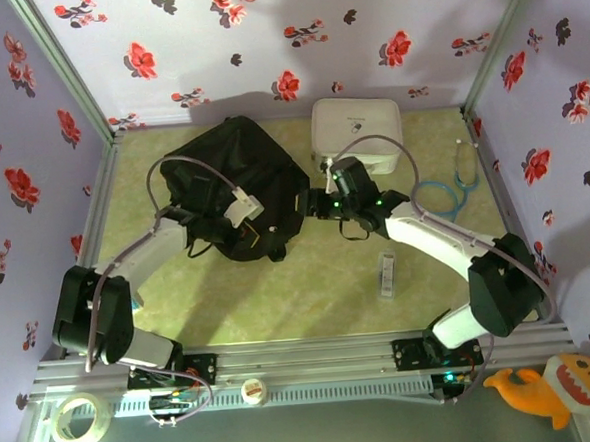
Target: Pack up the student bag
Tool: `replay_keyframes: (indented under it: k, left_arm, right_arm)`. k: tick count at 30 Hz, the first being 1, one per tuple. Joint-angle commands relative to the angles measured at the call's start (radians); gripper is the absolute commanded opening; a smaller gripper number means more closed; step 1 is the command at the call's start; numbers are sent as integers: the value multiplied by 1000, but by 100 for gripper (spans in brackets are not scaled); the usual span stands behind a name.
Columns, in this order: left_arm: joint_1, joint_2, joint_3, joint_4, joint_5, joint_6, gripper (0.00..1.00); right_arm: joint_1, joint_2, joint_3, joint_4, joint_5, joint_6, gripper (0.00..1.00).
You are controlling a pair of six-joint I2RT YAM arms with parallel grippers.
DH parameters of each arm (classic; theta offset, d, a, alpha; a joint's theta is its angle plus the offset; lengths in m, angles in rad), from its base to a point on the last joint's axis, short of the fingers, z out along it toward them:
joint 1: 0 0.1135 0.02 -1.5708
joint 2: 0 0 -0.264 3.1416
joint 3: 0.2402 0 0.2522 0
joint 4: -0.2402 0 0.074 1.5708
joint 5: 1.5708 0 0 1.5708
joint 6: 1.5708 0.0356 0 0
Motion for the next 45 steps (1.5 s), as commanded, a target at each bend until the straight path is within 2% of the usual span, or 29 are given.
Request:
replay_keyframes:
  k: [1, 6, 9, 17, 22, 28, 33, 36, 41, 44, 45]
  left_arm:
    - [-3, -53, -16, -9, 8, 84, 7]
    - [-17, -59, -28, -23, -13, 128, 8]
    - [-25, -38, -30, -46, -24, 142, 8]
    - [-43, 39, 11, -133, -27, 160, 8]
    - [-48, 63, 18, -140, -38, 161, 8]
    - [-52, 77, 21, -151, -39, 164, 8]
    - [-54, 90, 28, -166, -45, 166, 9]
    - [-54, 90, 27, -166, -51, 165, 9]
    - [-54, 93, 28, -165, -60, 164, 9]
    - [-54, 97, 28, -159, -78, 158, 8]
    - [-54, 101, 28, -160, -86, 157, 8]
  right_arm:
    - [-15, 98, 105, -25, -21, 72, 49]
    - [-15, 279, 252, -84, -94, 123, 49]
    - [-15, 370, 348, -160, -78, 109, 49]
    - [-17, 562, 582, -375, 179, -160, 39]
    - [-25, 685, 707, -416, 133, -318, 31]
    - [-27, 749, 758, -453, 206, -391, 34]
    - [-26, 797, 802, -488, 281, -397, 42]
    - [-25, 817, 810, -483, 227, -399, 43]
    - [-32, 859, 831, -493, 22, -419, 41]
    - [-32, 841, 830, -493, -17, -423, 25]
    - [-32, 813, 817, -475, -36, -419, 17]
